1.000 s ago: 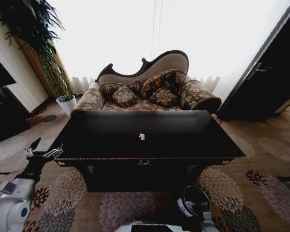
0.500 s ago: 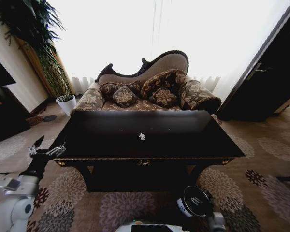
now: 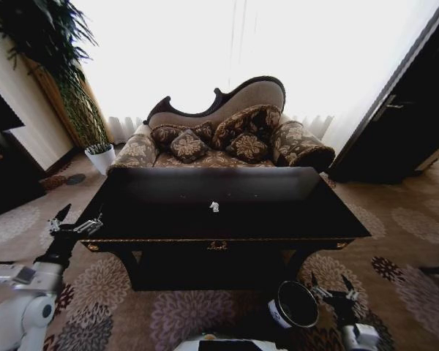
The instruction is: Move to the front of the table and place the trash on the table into the trash bin.
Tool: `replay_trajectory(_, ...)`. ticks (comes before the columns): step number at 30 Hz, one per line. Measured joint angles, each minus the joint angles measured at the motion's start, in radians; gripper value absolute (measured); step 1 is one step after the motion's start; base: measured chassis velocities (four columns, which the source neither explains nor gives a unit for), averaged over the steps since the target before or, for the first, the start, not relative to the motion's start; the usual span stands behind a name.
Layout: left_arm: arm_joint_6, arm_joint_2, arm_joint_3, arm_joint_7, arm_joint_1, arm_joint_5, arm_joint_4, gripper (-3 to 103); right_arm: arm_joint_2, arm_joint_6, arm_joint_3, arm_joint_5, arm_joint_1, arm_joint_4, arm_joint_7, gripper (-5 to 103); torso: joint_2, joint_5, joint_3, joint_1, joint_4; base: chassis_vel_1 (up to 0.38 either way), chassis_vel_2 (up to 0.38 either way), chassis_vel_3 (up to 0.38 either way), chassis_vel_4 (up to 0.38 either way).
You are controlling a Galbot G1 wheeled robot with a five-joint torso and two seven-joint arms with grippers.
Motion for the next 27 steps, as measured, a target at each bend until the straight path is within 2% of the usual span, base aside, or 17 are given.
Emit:
replay_trajectory(2,0.006,0.000,0.005,-0.001,-0.004,0.002,0.002,100,-0.005,-0.006,0.026,0.071,-0.002,0.045,0.021,100,0.000,0.0000,0.000,0.000,0.0000,0.000,0.000,0.000,0.000)
replay_trajectory(4,0.006,0.000,0.006,-0.001,-0.005,0.002,0.003,100,-0.007,-0.010,0.034,0.093,-0.002,0.058,0.029,100,0.000,0.0000,0.000,0.000,0.0000,0.000,0.000,0.000,0.000)
replay_trajectory(7,0.008,0.001,0.006,-0.001,-0.005,0.003,0.004,100,-0.026,-0.016,0.090,0.150,0.005,0.124,0.083,100,0.000,0.0000,0.000,0.000,0.0001,0.000,0.000,0.000,0.000)
replay_trajectory(14,0.009,0.002,0.000,-0.002,-0.004,0.003,0.004,100,-0.053,-0.030,0.192,0.195,0.008,0.241,0.125,100,0.000,0.0000,0.000,0.000,0.0000,0.000,0.000,0.000,0.000)
replay_trajectory(18,0.009,-0.002,0.001,-0.002,-0.002,0.006,0.003,100,-0.069,-0.036,0.209,0.239,0.009,0.283,0.125,100,0.000,0.0001,0.000,0.000,0.0000,0.000,0.000,0.000,0.000)
replay_trajectory(20,0.009,-0.003,0.001,-0.002,0.001,0.007,0.001,100,-0.119,-0.039,0.185,0.337,0.015,0.328,0.101,100,0.000,0.0000,0.000,0.000,-0.0002,0.000,0.000,0.000,0.000)
replay_trajectory(22,0.009,-0.003,0.001,-0.002,0.001,0.007,0.000,100,-0.130,-0.039,0.178,0.351,0.017,0.332,0.096,100,0.000,0.0000,0.000,0.000,-0.0002,0.000,0.000,0.000,0.000)
replay_trajectory(27,0.012,0.009,-0.021,-0.002,0.012,0.002,-0.016,100,-0.295,-0.064,0.048,0.447,0.098,0.390,0.071,100,0.000,0.0000,0.000,0.000,0.0001,0.000,0.000,0.000,0.000)
